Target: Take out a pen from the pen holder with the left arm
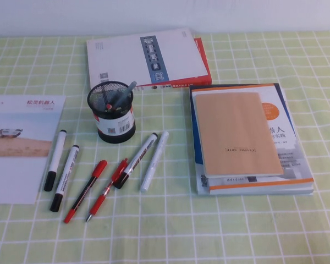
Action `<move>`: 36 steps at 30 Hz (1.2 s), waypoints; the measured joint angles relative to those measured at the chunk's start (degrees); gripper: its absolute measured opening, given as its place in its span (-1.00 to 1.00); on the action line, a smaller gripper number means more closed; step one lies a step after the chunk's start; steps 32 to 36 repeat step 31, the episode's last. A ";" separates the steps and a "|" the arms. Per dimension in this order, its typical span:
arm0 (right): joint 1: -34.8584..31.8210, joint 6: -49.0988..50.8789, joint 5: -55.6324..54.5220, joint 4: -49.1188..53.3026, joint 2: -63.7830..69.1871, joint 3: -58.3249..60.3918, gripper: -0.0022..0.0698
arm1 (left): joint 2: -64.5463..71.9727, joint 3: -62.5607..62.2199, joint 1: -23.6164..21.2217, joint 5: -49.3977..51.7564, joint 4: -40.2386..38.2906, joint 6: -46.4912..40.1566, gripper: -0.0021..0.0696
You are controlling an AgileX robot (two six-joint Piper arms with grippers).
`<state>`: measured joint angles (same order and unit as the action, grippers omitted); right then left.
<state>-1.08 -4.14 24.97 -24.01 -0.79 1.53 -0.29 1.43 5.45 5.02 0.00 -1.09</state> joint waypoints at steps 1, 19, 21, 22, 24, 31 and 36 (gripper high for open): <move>0.00 0.00 0.00 0.00 0.00 0.00 -0.98 | -0.13 -0.02 0.00 1.43 0.00 0.00 -0.95; 0.00 0.00 0.00 0.00 0.00 0.00 -0.98 | -0.13 -0.02 -0.35 16.62 0.39 -0.24 -0.95; 0.00 0.00 0.00 0.00 0.00 0.00 -0.98 | -0.13 -0.02 -0.35 16.62 0.39 -0.24 -0.95; 0.00 0.00 0.00 0.00 0.00 0.00 -0.98 | -0.13 -0.02 -0.38 16.62 0.39 -0.24 -0.95; 0.00 0.00 0.00 0.00 0.00 0.00 -0.98 | -0.13 -0.02 -0.38 16.62 0.39 -0.24 -0.95; 0.00 0.00 0.00 0.00 0.00 0.00 -0.98 | -0.13 -0.02 -0.38 16.62 0.39 -0.24 -0.95; 0.00 0.00 0.00 0.00 0.00 0.00 -0.98 | -0.13 -0.02 -0.38 16.62 0.39 -0.24 -0.95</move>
